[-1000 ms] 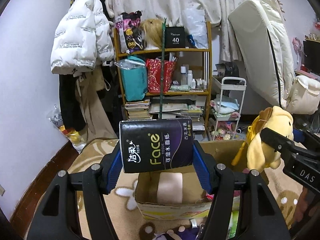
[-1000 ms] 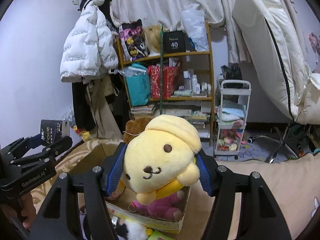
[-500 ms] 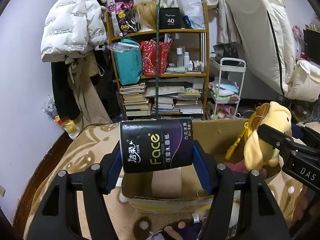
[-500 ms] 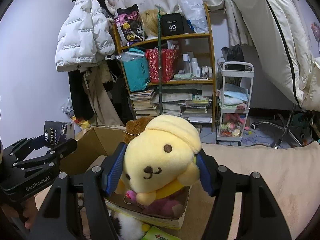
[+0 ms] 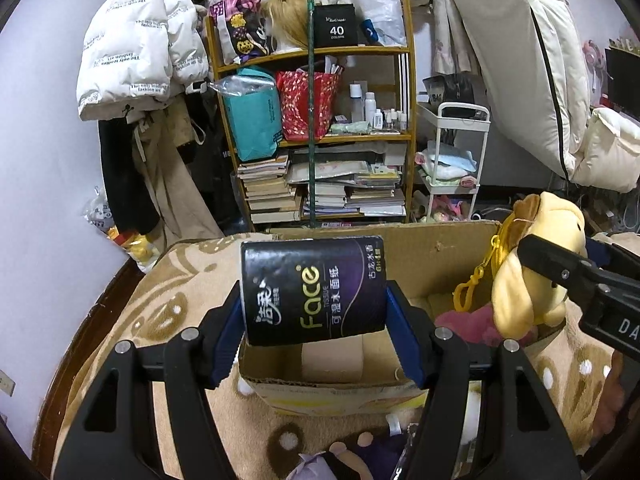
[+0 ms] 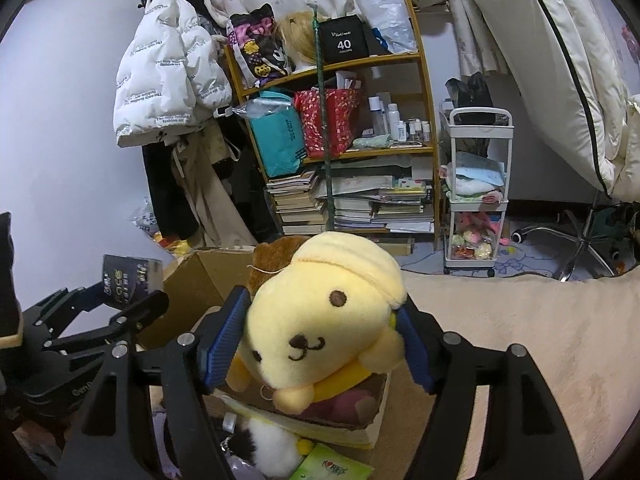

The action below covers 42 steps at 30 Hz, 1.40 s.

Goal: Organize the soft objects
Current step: 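Drop the black tissue pack in with the left gripper while the right gripper releases the dog plush, then reach down to the purple-haired doll with the left gripper while the right gripper reaches the green tissue pack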

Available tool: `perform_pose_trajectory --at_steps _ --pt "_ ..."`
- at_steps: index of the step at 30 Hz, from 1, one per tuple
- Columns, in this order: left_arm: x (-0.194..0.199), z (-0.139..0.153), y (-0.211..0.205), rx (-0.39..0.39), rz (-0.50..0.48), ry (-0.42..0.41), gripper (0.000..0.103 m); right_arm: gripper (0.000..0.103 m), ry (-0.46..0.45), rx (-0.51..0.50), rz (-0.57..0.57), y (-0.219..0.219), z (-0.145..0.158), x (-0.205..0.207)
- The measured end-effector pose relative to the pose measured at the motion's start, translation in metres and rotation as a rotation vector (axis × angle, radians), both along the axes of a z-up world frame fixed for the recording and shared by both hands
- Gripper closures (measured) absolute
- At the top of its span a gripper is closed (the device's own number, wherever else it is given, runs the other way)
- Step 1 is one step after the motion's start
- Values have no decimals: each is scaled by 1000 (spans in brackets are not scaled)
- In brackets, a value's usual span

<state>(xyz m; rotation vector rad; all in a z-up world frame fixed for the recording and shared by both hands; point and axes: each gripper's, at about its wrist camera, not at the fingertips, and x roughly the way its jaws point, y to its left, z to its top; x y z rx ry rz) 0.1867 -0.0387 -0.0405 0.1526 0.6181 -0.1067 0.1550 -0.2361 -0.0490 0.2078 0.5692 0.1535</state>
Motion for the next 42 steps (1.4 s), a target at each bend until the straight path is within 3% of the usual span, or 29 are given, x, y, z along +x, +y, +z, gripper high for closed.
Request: perform_pose_trajectory --at_steps 3,7,8,10,12,16,29,32,42 --pt "-2 1 0 12 18 -6 27 27 -5 -8 -5 1 1 -3" --pt "-8 2 1 32 12 -12 26 25 6 -8 -2 2 4 -3" --pt "-9 3 2 34 16 -10 26 23 5 -3 -3 2 5 -5" --pt "-12 4 5 27 22 -2 25 9 -3 0 -9 2 6 -7" --pt "-17 6 9 18 33 0 18 6 -18 2 -17 2 10 -13" --pt "-30 13 19 25 57 -9 16 1 -20 -18 -15 6 16 -22" --pt "-74 34 41 17 92 -3 14 0 -25 -40 -6 17 31 -72" --pt "-87 36 42 18 95 0 9 0 -14 -45 -11 16 32 -82" --pt "-123 37 46 13 103 20 9 0 2 -41 -32 15 35 -110"
